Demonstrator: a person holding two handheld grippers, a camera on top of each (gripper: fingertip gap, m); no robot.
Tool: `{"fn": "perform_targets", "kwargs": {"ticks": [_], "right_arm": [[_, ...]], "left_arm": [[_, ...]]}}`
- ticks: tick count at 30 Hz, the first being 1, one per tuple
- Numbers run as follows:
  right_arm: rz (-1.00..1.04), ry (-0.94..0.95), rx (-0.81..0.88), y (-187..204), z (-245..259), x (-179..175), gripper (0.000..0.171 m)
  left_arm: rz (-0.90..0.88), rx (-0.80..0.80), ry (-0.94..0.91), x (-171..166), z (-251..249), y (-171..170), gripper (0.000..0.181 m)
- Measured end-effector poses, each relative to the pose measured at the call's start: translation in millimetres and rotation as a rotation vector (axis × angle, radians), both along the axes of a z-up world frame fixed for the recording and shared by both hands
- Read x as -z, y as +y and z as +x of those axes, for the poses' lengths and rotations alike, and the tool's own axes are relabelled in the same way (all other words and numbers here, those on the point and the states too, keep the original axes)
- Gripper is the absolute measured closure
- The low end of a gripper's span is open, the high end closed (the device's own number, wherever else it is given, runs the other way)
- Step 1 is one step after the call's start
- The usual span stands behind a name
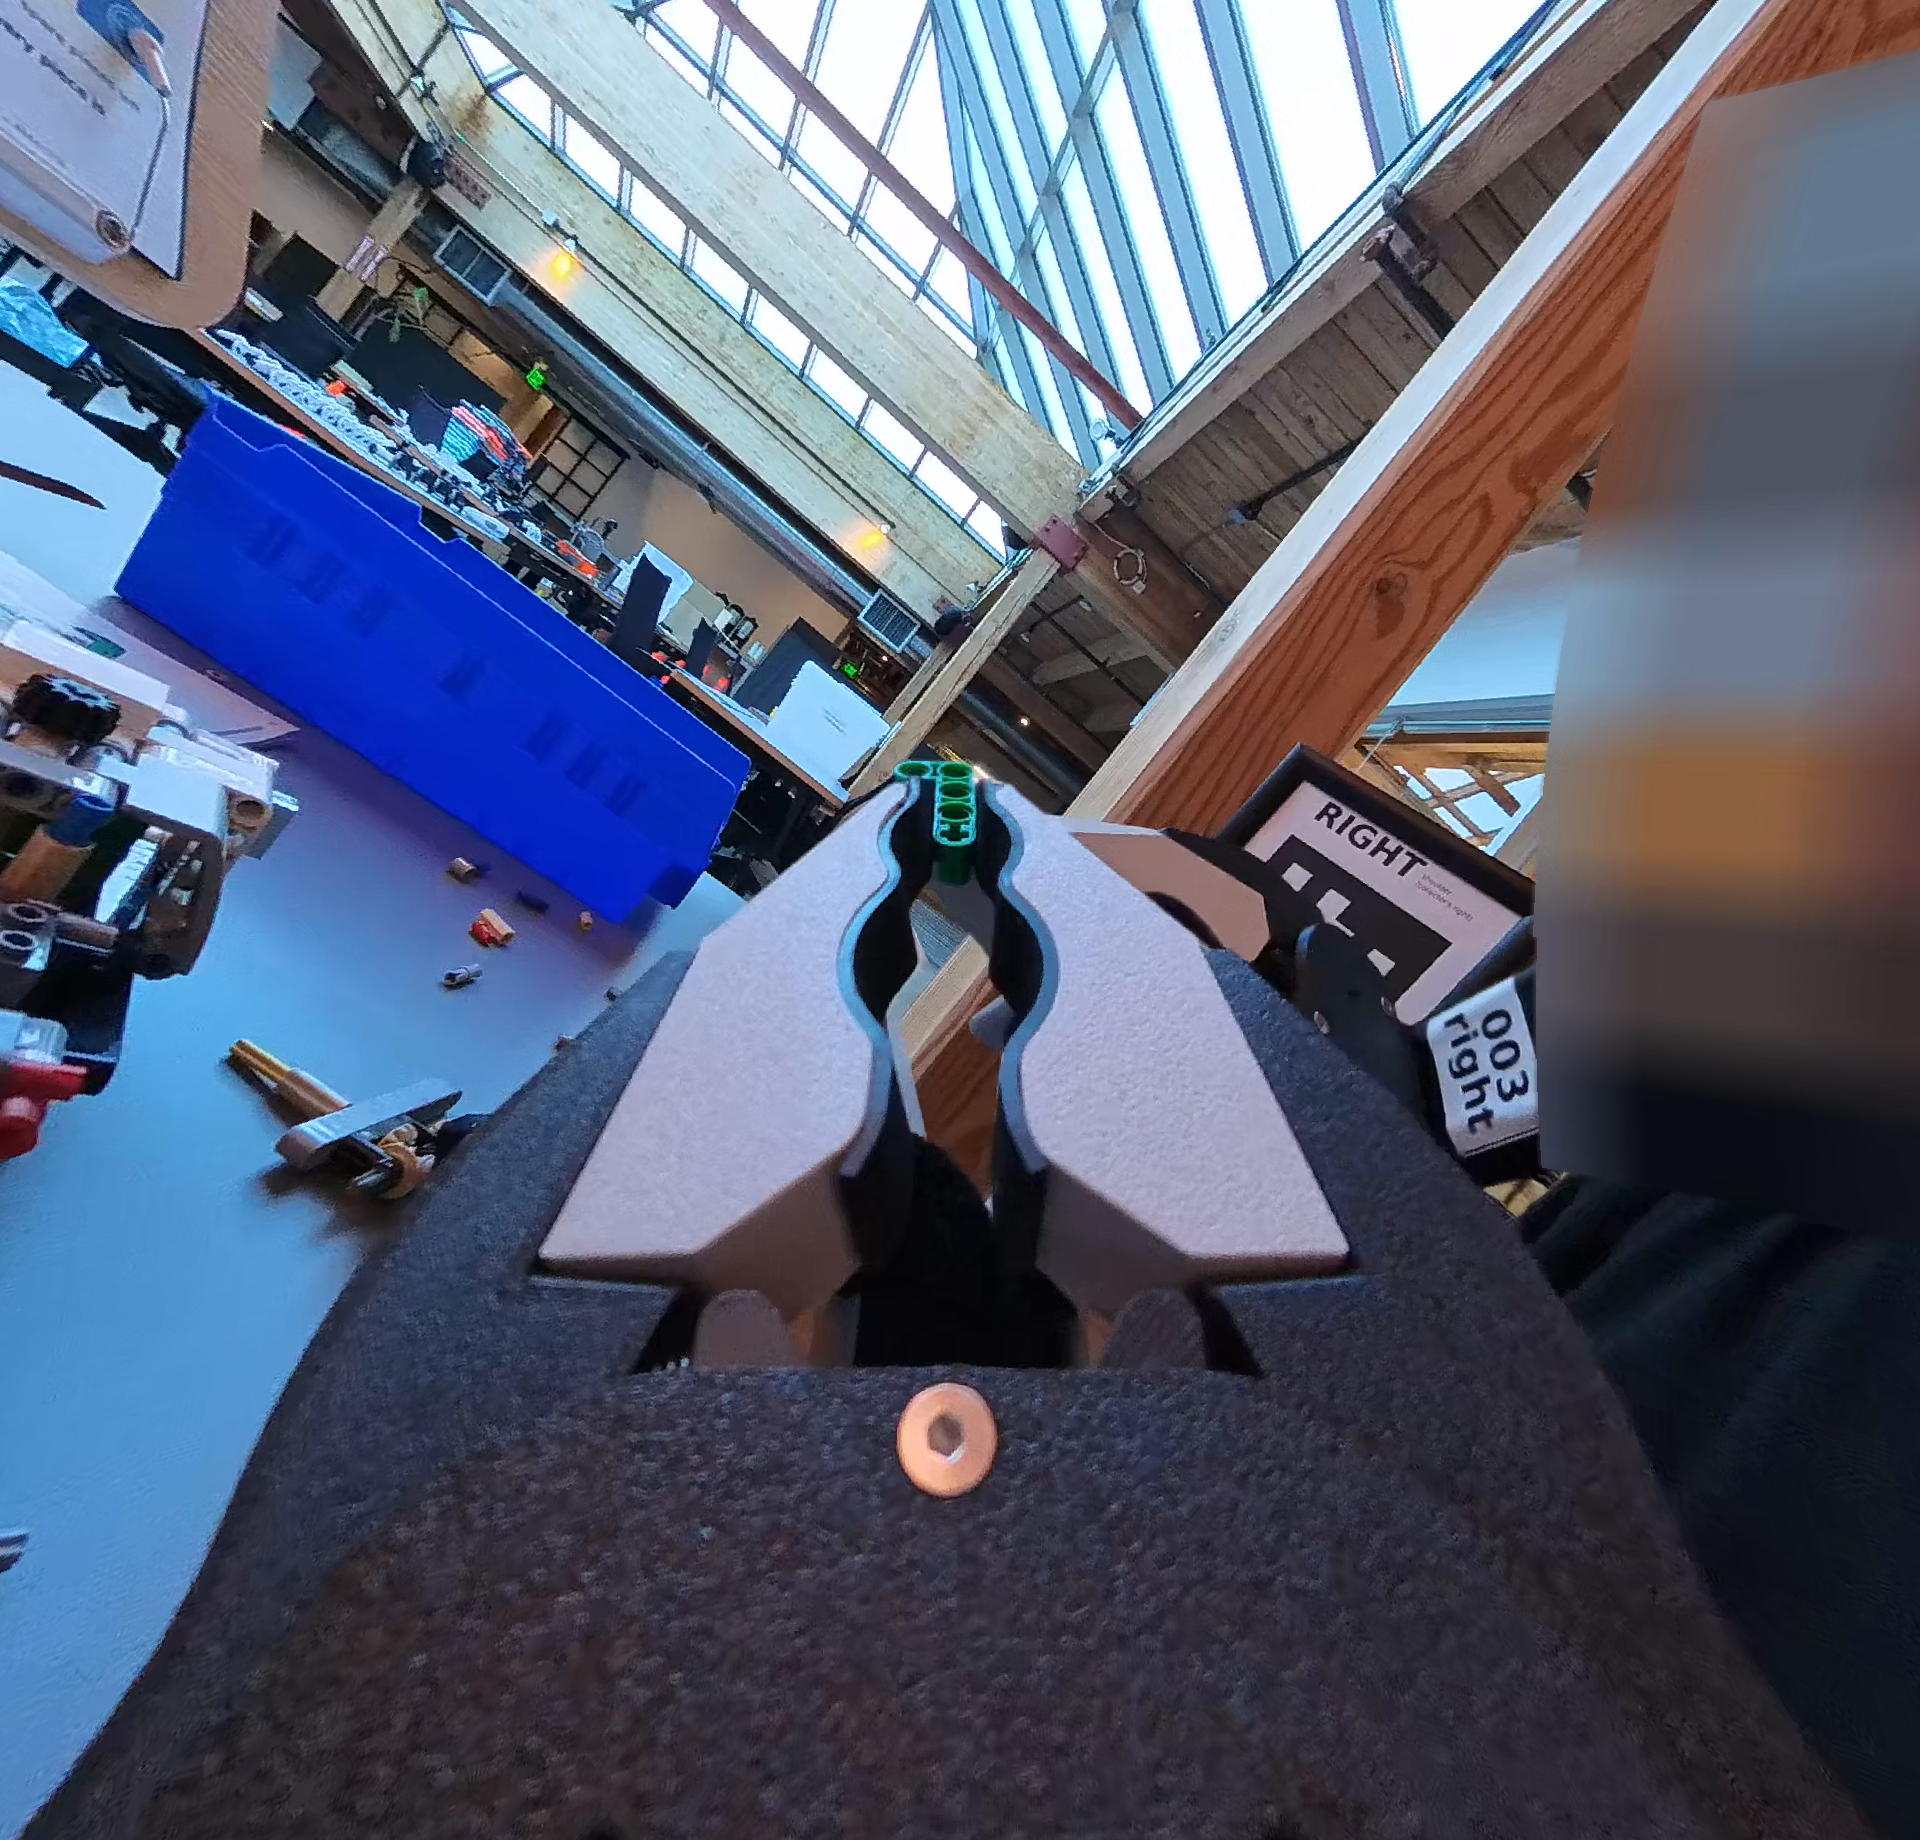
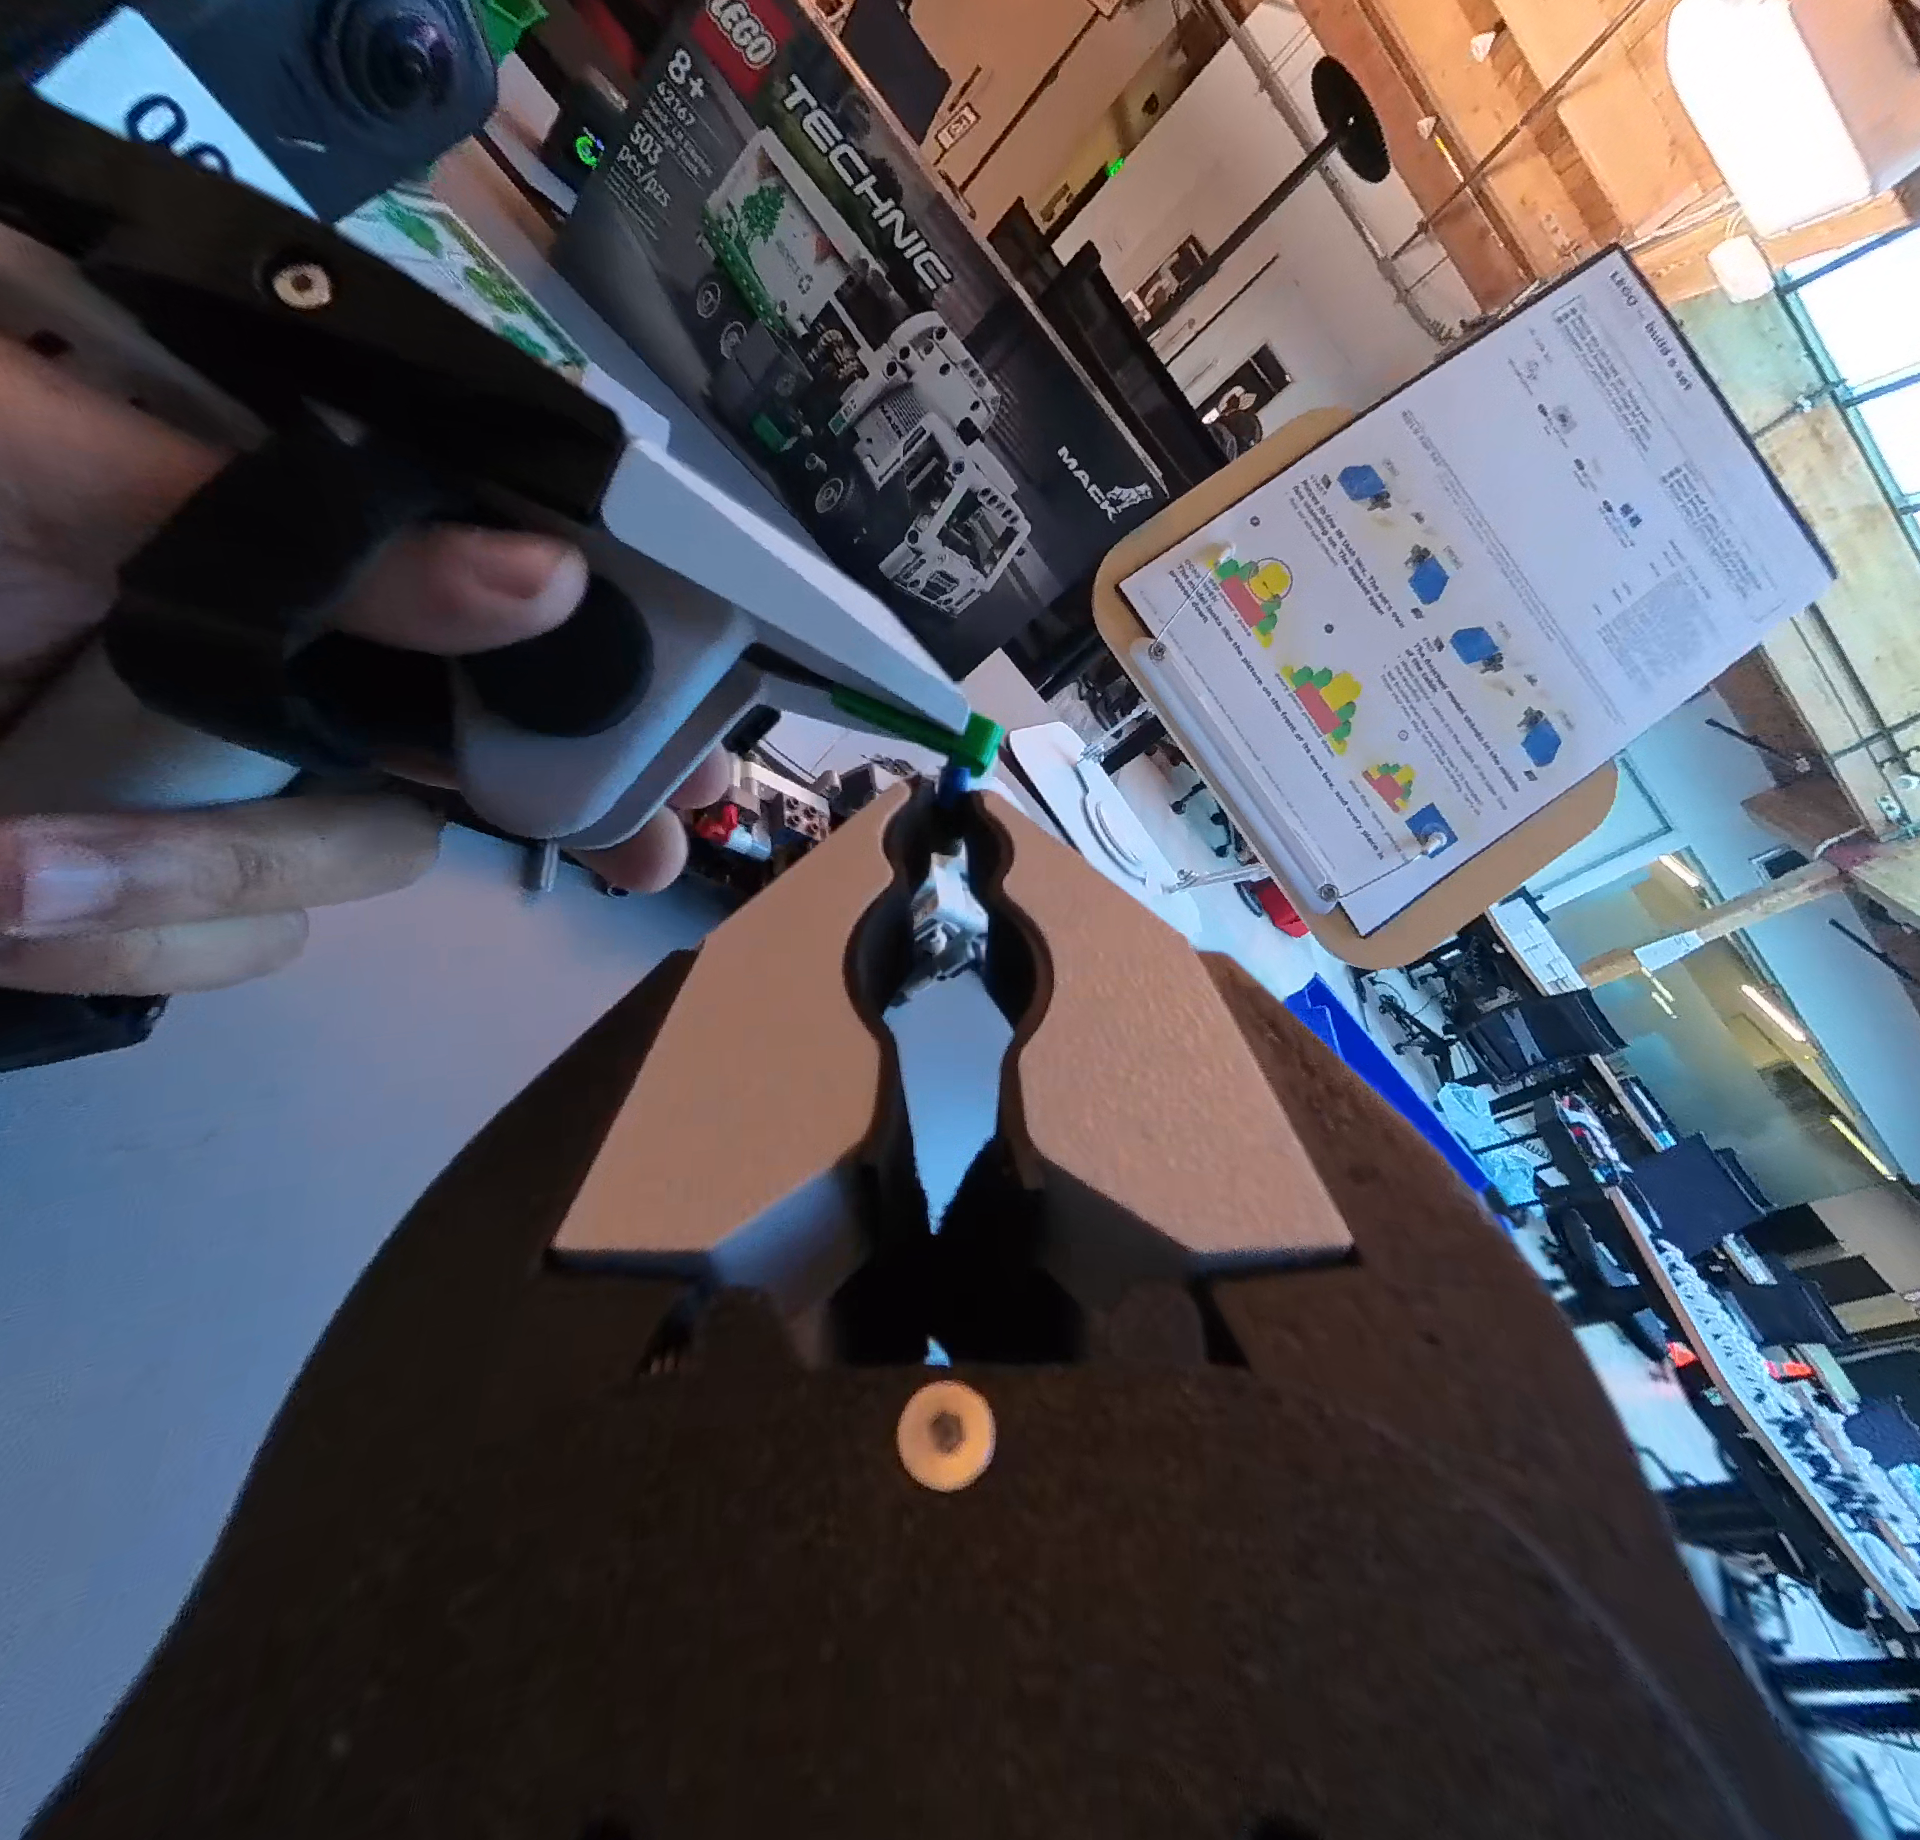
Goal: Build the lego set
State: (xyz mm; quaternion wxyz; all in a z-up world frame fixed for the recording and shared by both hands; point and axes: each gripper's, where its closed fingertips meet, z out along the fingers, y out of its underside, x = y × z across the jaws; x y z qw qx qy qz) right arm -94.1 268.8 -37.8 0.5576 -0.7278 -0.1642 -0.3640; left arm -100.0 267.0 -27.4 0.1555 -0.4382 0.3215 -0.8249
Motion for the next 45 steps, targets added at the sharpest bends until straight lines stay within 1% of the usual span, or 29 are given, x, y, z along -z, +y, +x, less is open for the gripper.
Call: {"fn": "perform_targets", "kwargs": {"ticks": [3, 11, 13, 17, 19, 24, 28, 33, 35, 37, 40, 42, 44, 45], "right_arm": [[0.0, 0.018, 0.009, 1, 2, 0, 0.166], [0.029, 0.052, 0.004, 2, 0, -3, 0.167], [0.056, 0.058, -0.005, 0, -1, -5, 0.167], [0.128, 0.066, -0.017, -1, -2, -8, 0.167], [0.126, 0.06, -0.005, 1, -1, -5, 0.168], [0.114, 0.03, 0.011, 2, 1, -1, 0.168], [0.105, -0.013, 0.015, 1, 4, 3, 0.168], [0.143, 0.026, 0.002, -2, 3, -1, 0.169], [0.137, 0.052, -0.001, -1, 5, 2, 0.169], [0.128, 0.089, 0.001, 2, 7, 7, 0.169], [0.125, 0.161, -0.031, -2, 10, 17, 0.17], [0.127, 0.279, -0.054, -9, 14, 25, 0.17], [0.117, 0.298, -0.04, -24, 16, 32, 0.169], [0.112, 0.285, -0.034, -33, 17, 36, 0.169]], "left_arm": [[0.018, -0.018, 0.002, 1, 0, 0, 0.176], [0.239, -0.151, -0.01, 0, 0, -1, 0.177], [0.246, -0.158, -0.017, -3, -1, -3, 0.177], [0.117, -0.104, -0.006, -4, -2, -4, 0.177], [0.074, -0.086, 0.012, -1, 0, -2, 0.177], [0.121, -0.082, 0.037, 3, 2, -2, 0.177], [0.131, -0.037, 0.079, 8, 5, -3, 0.177], [0.066, 0.021, 0.099, 7, 5, -6, 0.177], [0.088, 0.008, 0.113, 9, 7, -6, 0.176], [0.148, -0.021, 0.132, 14, 9, -4, 0.176], [0.24, -0.024, 0.176, 23, 12, -7, 0.176], [0.234, 0.001, 0.208, 30, 16, -14, 0.176], [0.223, 0.027, 0.237, 37, 19, -27, 0.176], [0.251, 0.034, 0.25, 41, 19, -37, 0.176]]}}
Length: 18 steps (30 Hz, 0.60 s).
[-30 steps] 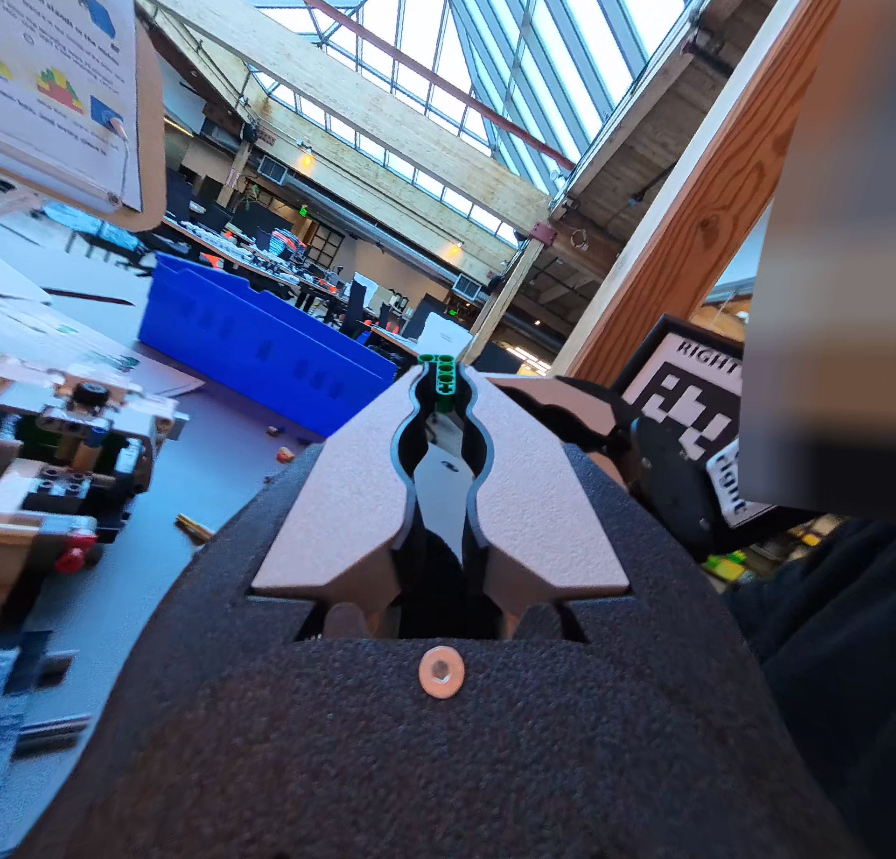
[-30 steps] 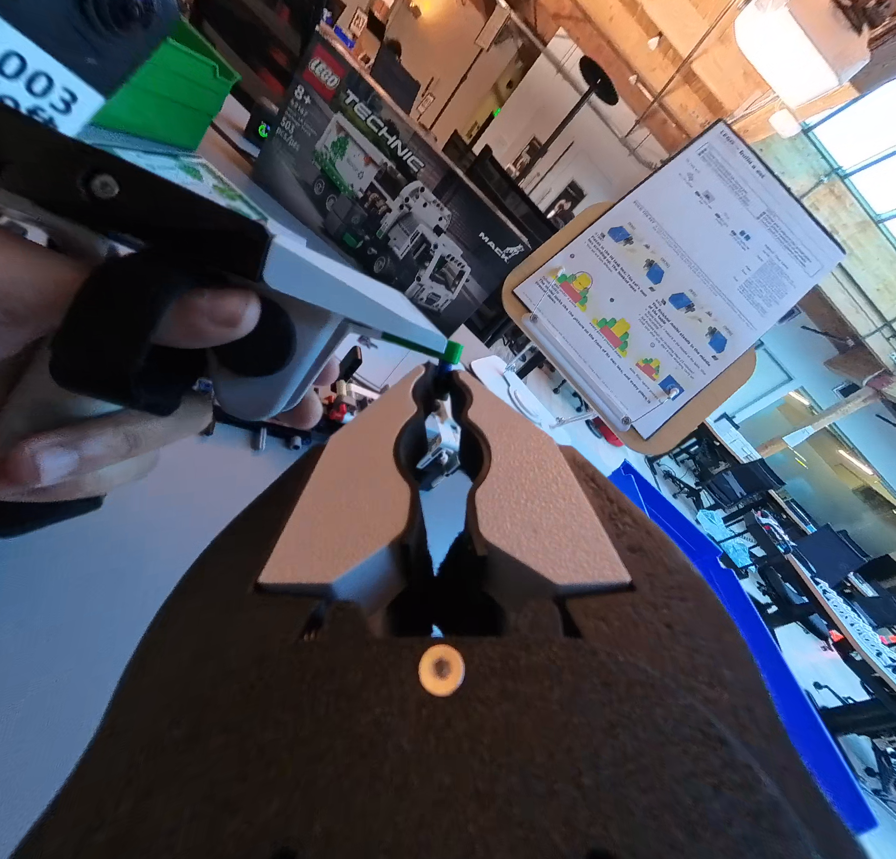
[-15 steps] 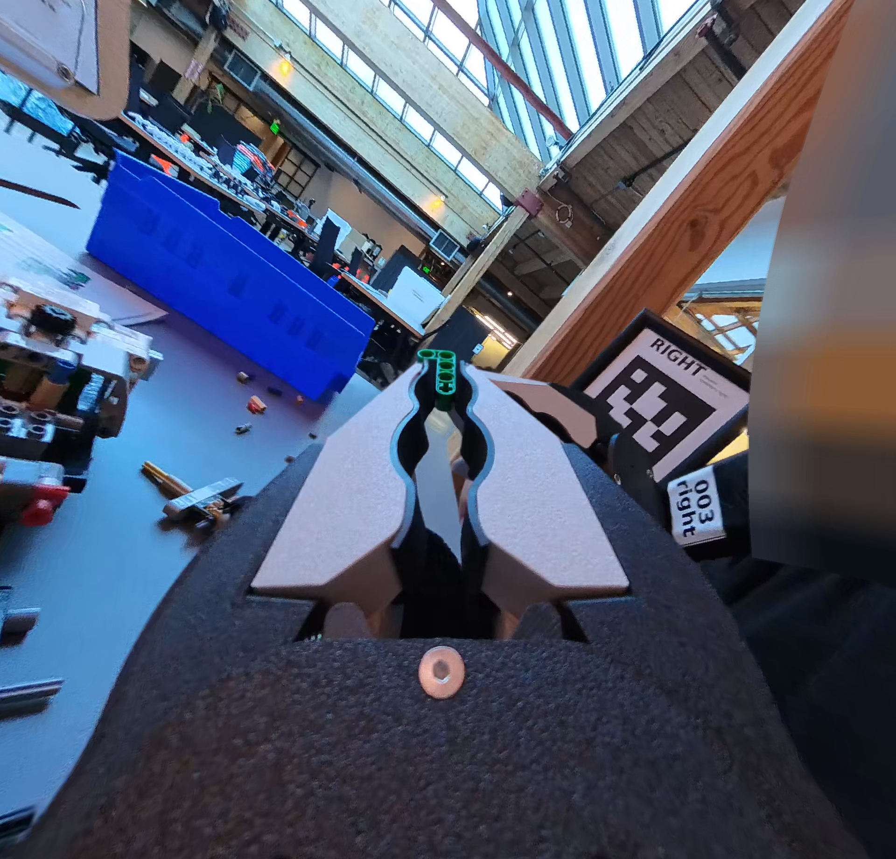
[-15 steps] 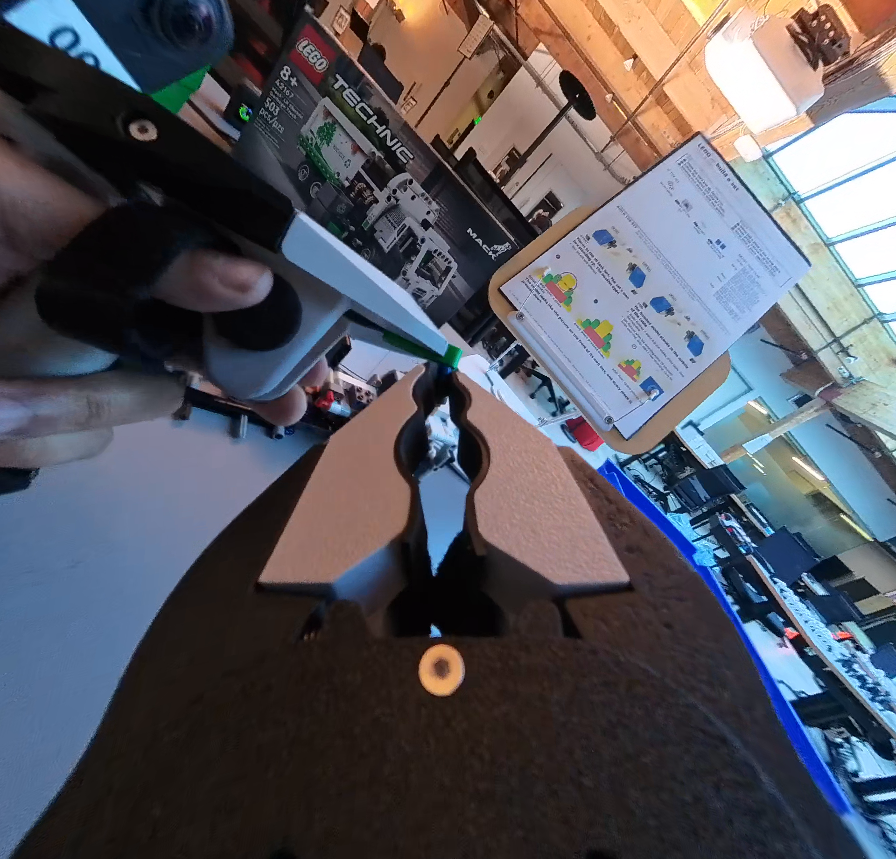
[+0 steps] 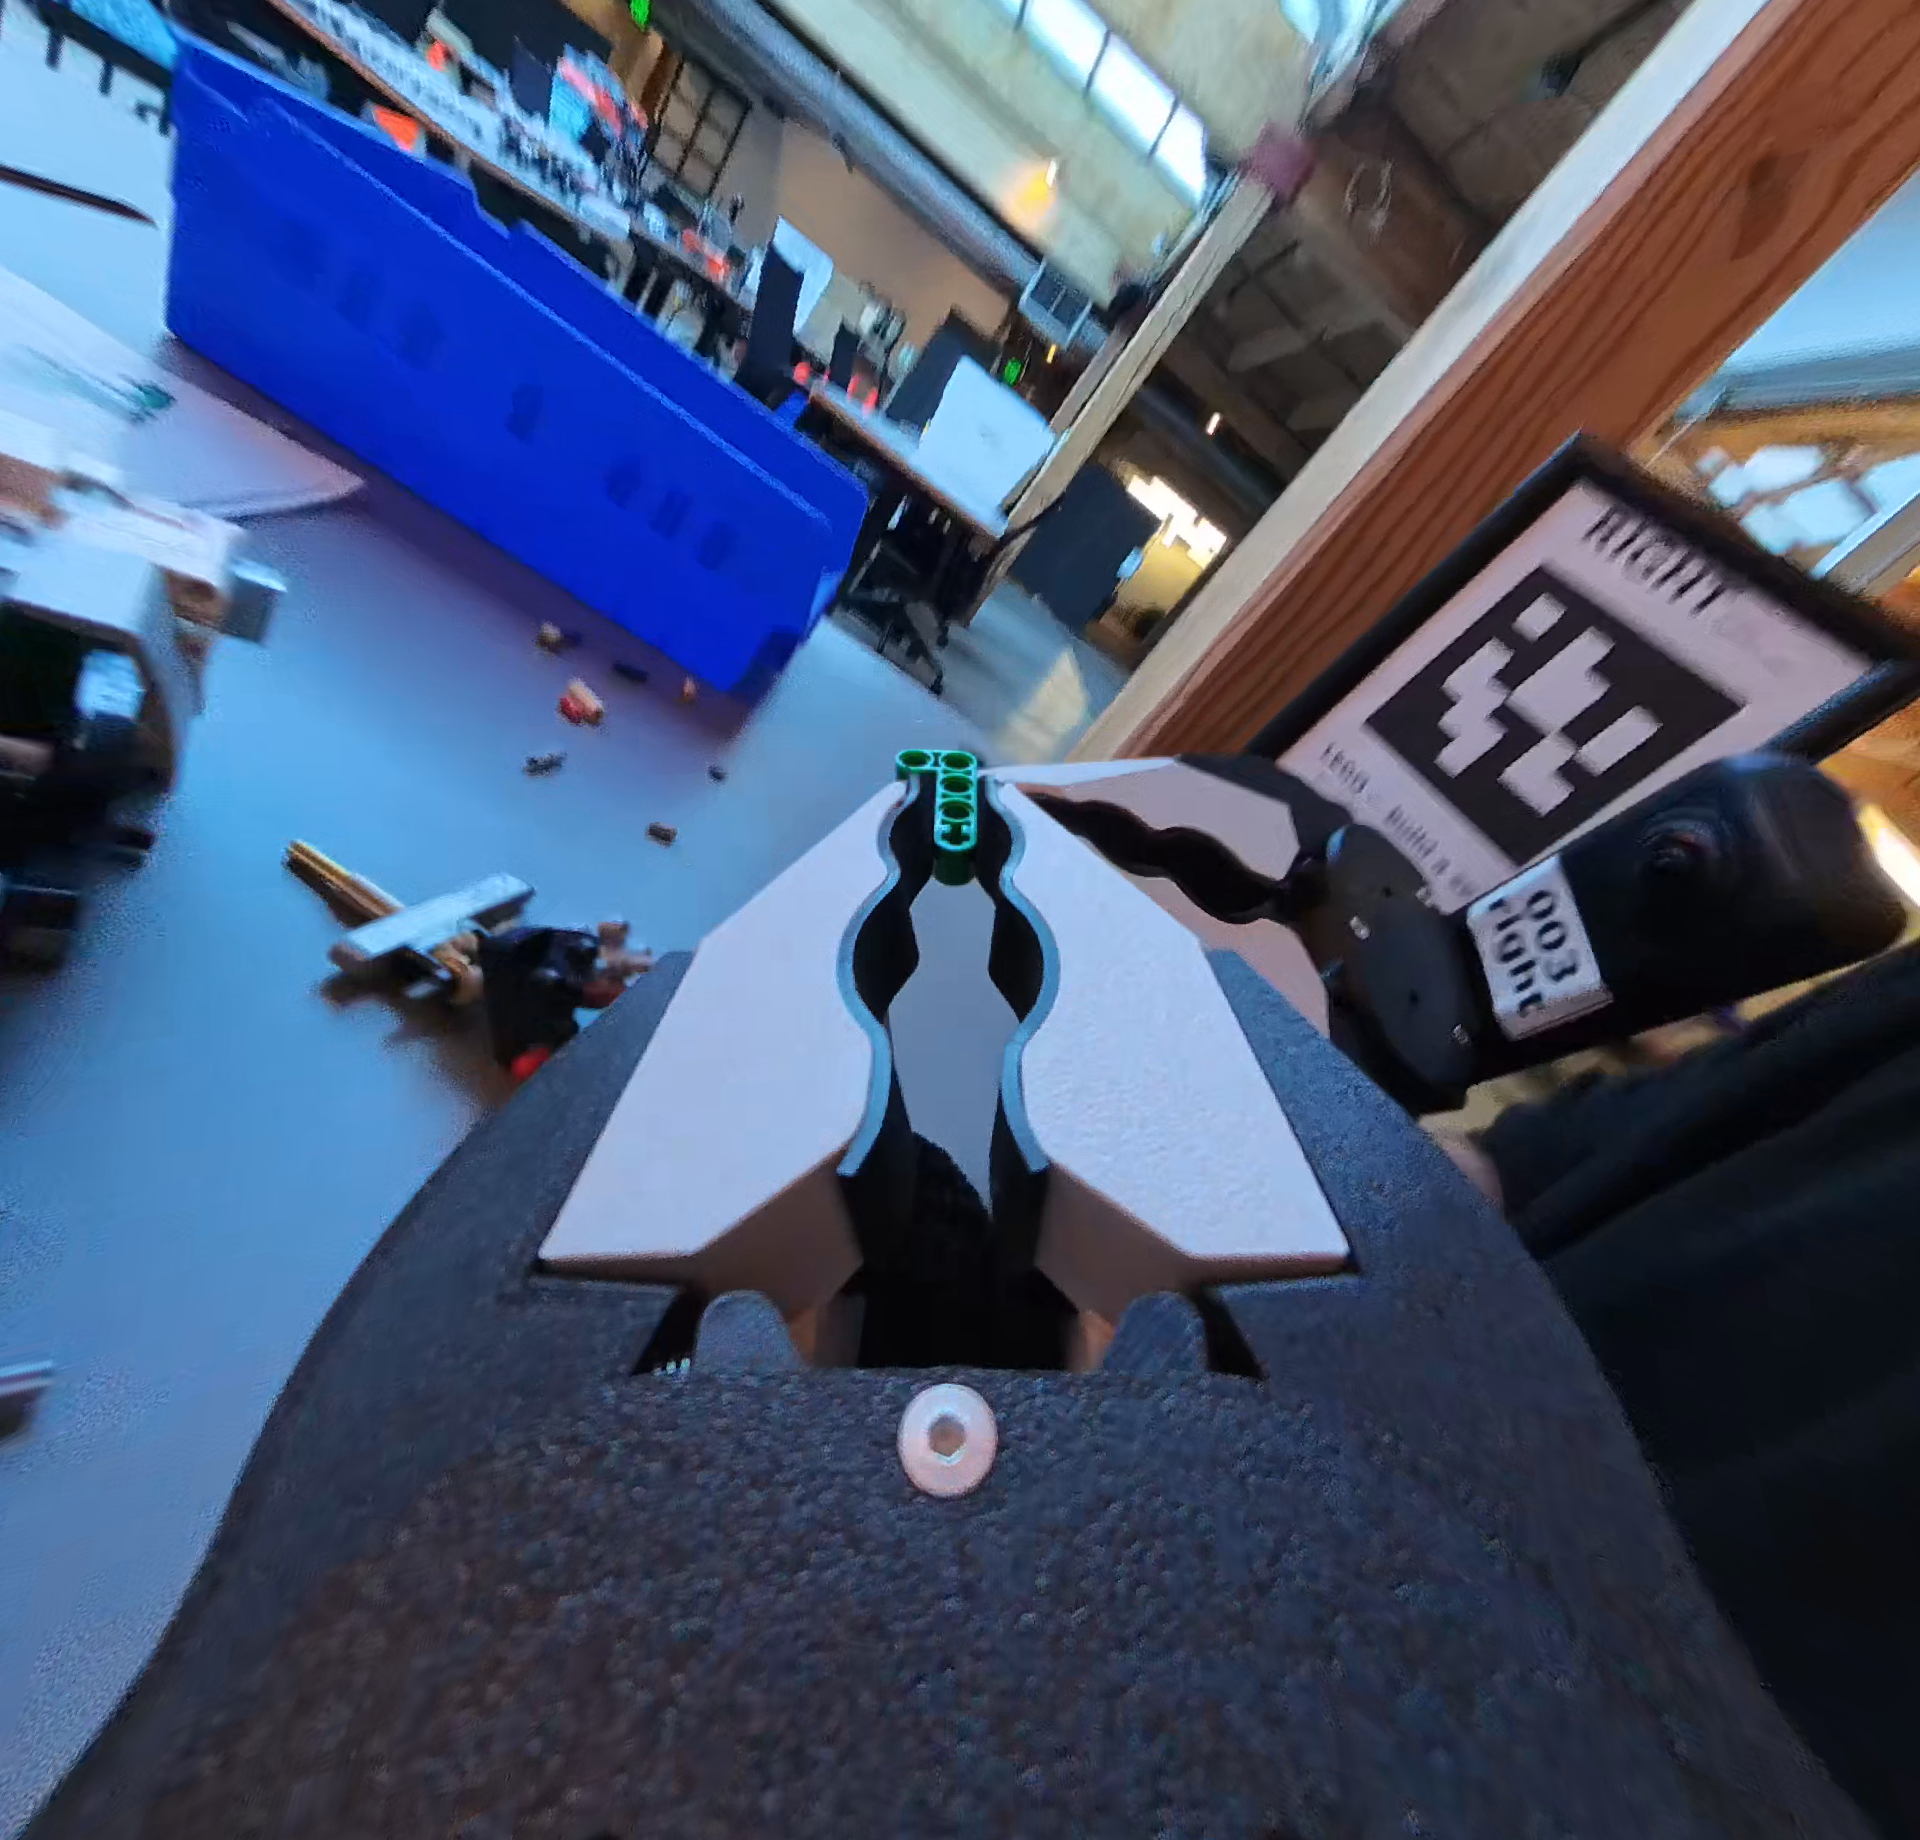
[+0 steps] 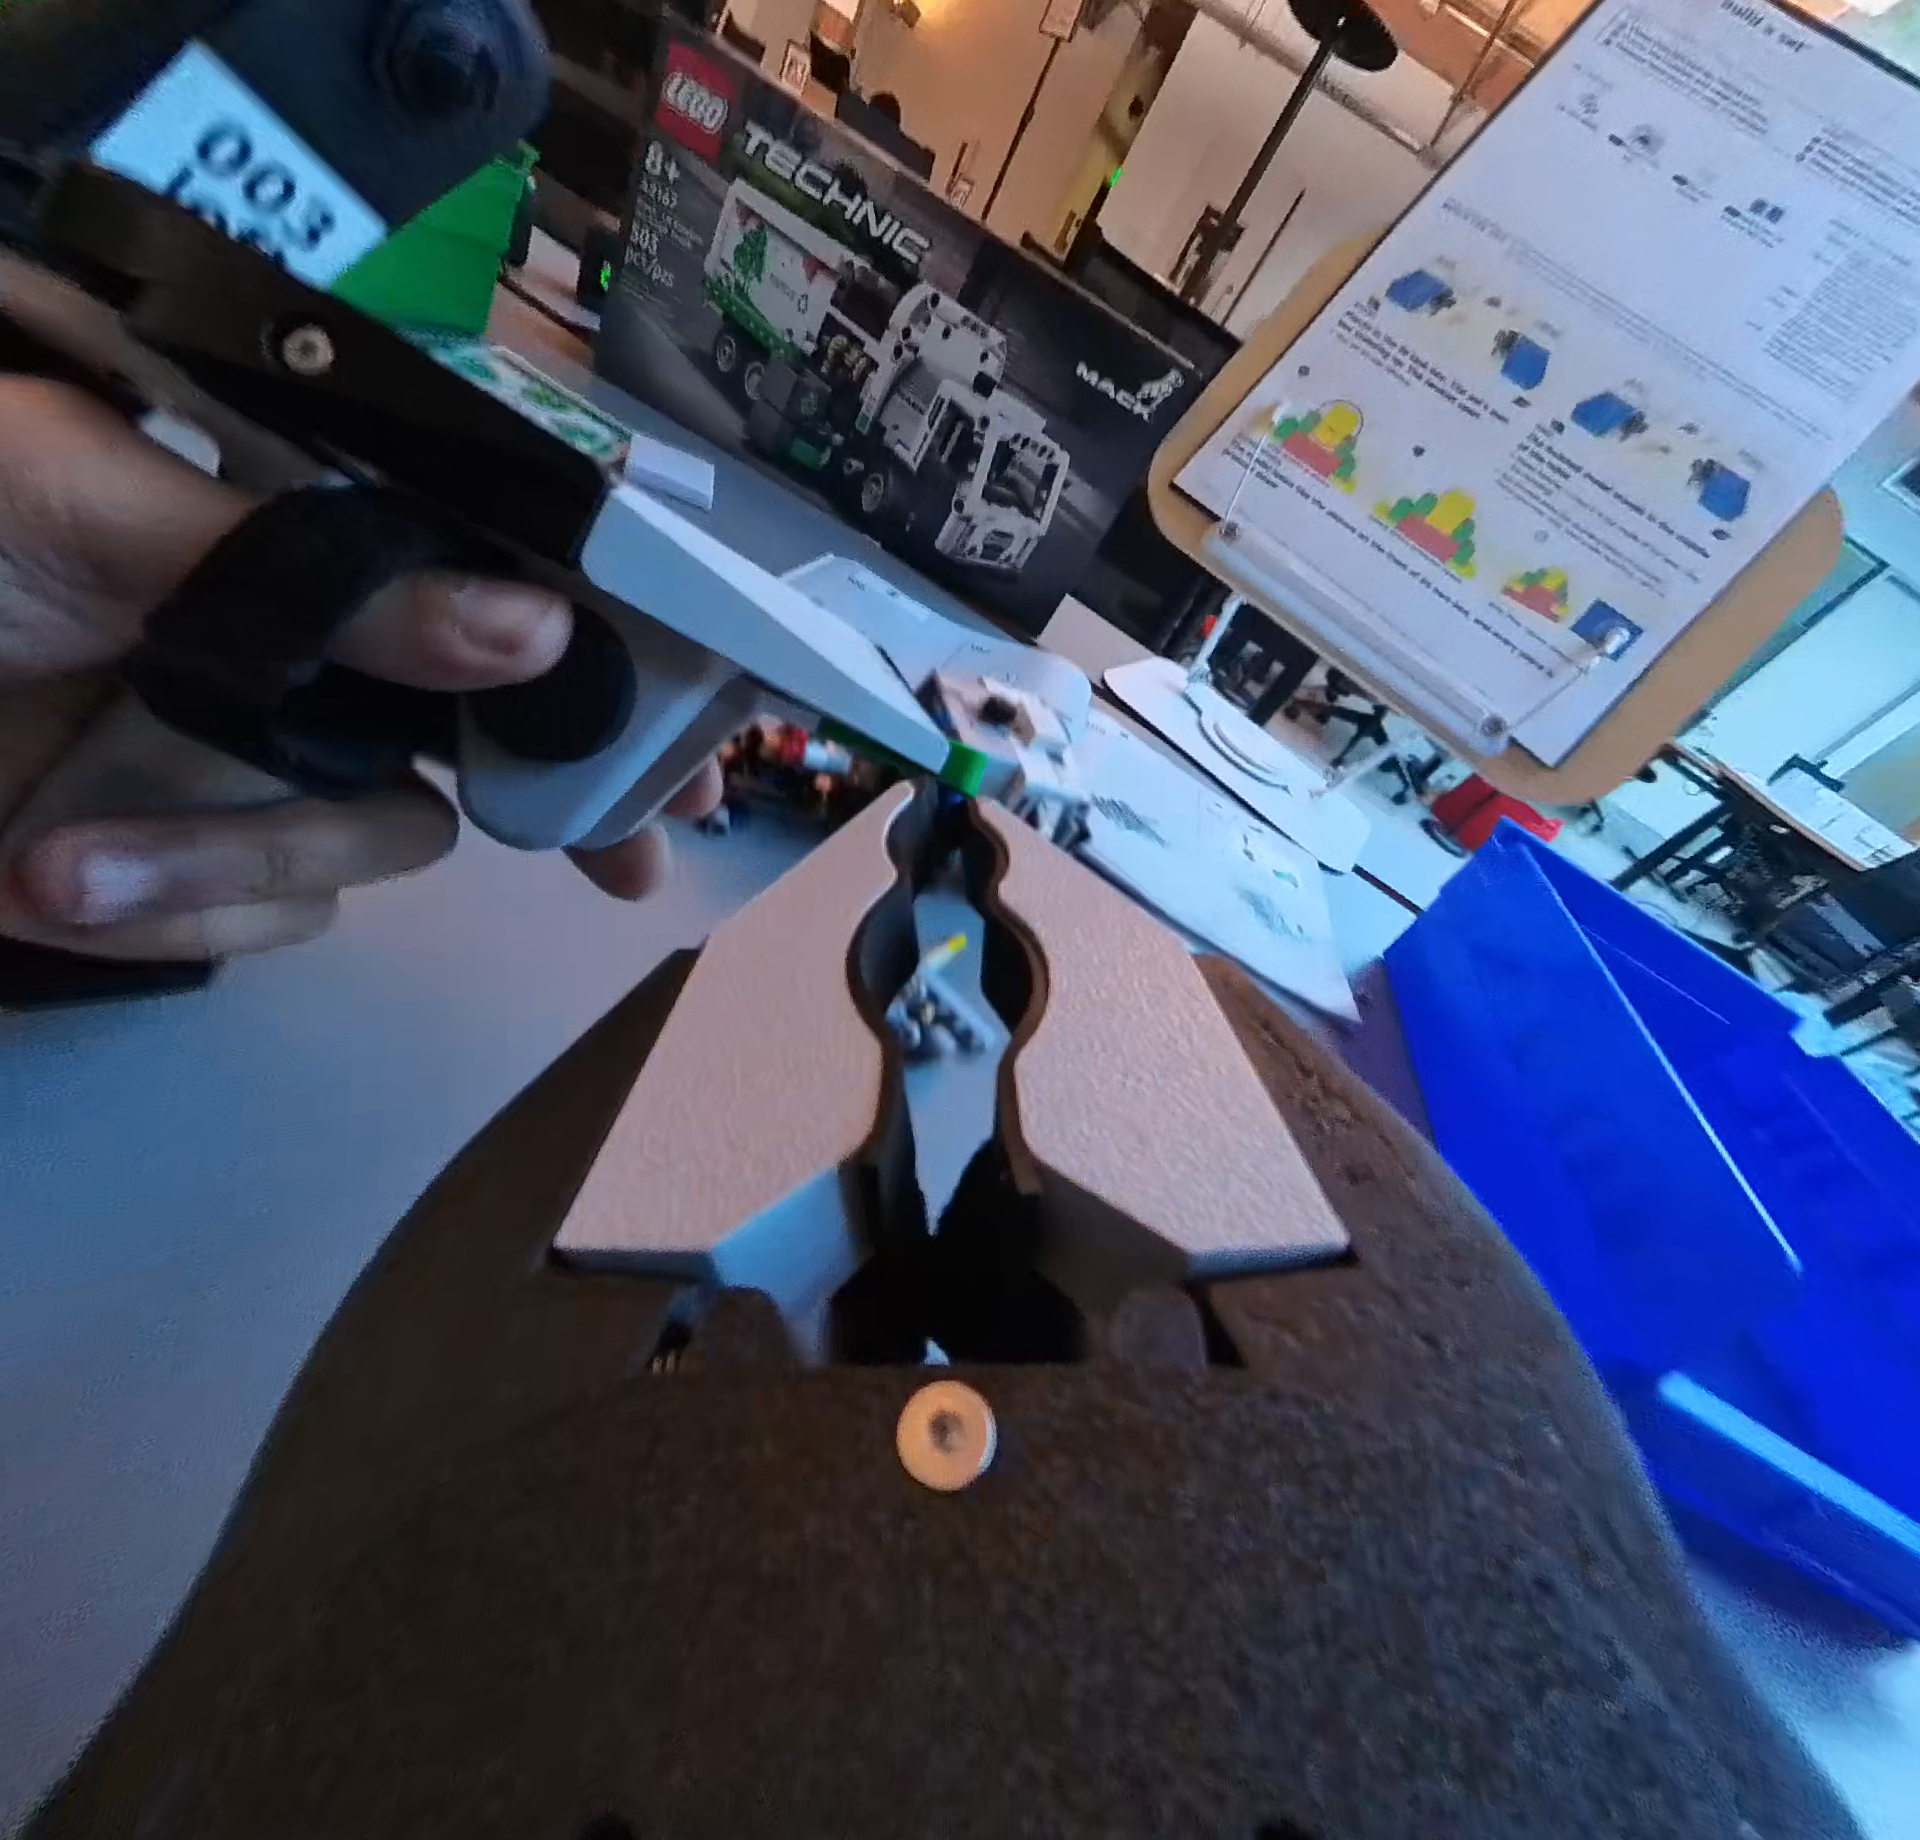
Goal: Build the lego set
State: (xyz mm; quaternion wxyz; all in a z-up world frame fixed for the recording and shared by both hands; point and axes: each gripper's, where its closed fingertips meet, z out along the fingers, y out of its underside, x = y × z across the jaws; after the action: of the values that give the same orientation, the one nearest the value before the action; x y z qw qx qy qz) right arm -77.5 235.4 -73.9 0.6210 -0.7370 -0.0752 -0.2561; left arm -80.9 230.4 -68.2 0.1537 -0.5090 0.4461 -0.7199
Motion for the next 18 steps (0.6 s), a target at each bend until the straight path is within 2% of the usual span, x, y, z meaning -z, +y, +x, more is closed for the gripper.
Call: {"fn": "perform_targets", "kwargs": {"ticks": [5, 12, 18], "right_arm": [[-0.104, 0.154, 0.042, -49, 3, 45, 0.168], [-0.15, 0.25, 0.101, -81, 12, 87, 0.168], [-0.154, 0.413, 0.123, -88, 24, 91, 0.168]], "left_arm": [[0.285, 0.032, 0.149, 42, 2, -49, 0.176], [0.377, 0.185, 0.386, 84, 11, -83, 0.176], [0.407, 0.249, 0.403, 89, 24, -90, 0.176]]}}
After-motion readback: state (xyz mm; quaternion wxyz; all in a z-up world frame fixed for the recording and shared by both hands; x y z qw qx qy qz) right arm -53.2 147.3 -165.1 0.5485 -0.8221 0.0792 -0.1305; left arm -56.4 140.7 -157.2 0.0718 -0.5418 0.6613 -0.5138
